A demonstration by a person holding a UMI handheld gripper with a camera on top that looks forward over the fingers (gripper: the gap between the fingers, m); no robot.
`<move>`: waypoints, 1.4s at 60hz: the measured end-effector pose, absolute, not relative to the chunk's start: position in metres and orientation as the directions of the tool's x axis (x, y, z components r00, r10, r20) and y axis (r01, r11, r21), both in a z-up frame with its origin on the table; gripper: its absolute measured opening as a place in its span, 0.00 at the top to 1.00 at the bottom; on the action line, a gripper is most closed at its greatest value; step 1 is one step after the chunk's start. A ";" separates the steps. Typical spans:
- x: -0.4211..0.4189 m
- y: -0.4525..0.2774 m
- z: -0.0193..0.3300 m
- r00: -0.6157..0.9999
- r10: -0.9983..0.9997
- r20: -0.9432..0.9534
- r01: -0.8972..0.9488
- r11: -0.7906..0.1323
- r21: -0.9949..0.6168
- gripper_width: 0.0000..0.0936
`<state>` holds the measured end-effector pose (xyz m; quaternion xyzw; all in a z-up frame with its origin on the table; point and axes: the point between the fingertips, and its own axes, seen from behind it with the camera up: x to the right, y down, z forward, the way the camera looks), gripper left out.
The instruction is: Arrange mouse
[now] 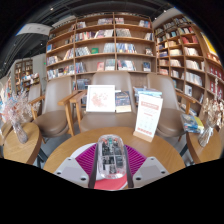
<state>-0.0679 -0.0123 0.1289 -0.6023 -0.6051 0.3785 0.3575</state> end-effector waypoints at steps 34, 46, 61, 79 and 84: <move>-0.119 -0.071 -0.009 0.012 0.997 0.072 0.573 0.053 -0.818 0.44; -0.115 -0.064 -0.001 0.012 0.996 0.088 0.573 0.066 -0.817 0.10; -0.035 -0.041 0.090 0.027 0.999 0.045 0.531 0.024 -0.847 0.09; 0.179 -0.006 0.194 0.012 1.000 0.013 0.456 0.006 -0.890 0.09; 0.233 -0.002 0.198 0.008 1.000 -0.007 0.457 -0.009 -0.890 0.09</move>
